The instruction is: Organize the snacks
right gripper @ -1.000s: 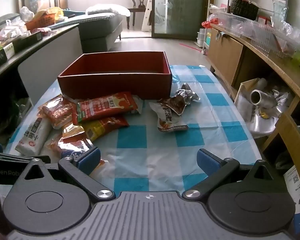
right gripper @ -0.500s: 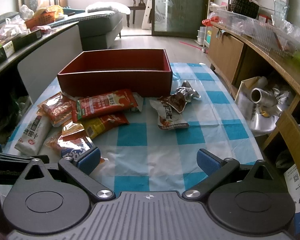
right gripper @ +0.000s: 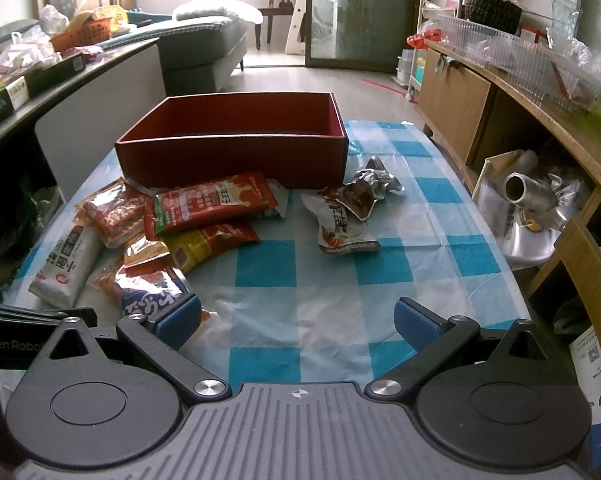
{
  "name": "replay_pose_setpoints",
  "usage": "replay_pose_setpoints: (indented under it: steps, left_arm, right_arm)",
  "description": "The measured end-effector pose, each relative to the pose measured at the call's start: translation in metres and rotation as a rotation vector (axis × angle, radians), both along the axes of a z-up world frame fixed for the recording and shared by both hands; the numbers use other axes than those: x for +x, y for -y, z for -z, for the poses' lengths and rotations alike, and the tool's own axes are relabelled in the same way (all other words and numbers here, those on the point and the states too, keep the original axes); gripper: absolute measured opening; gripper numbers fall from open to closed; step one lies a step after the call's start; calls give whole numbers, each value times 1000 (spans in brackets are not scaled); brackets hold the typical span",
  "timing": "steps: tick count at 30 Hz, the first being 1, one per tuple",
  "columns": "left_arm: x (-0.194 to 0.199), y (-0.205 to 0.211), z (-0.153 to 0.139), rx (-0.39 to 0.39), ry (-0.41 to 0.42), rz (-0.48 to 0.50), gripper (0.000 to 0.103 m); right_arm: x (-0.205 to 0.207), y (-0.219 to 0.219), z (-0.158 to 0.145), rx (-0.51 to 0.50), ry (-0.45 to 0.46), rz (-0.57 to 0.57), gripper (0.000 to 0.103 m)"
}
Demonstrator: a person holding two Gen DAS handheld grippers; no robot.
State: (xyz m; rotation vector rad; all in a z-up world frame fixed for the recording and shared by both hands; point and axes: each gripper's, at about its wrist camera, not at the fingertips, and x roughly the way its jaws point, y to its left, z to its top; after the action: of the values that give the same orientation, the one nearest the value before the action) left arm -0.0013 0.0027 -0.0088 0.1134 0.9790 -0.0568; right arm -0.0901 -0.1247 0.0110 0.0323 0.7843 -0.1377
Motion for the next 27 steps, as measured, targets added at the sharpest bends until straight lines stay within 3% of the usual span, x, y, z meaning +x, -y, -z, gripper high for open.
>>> replay_pose_setpoints:
  steps: [27]
  left_arm:
    - [2, -2, 3, 11, -16, -6, 95]
  right_arm:
    - [3, -2, 5, 5, -22, -5, 103]
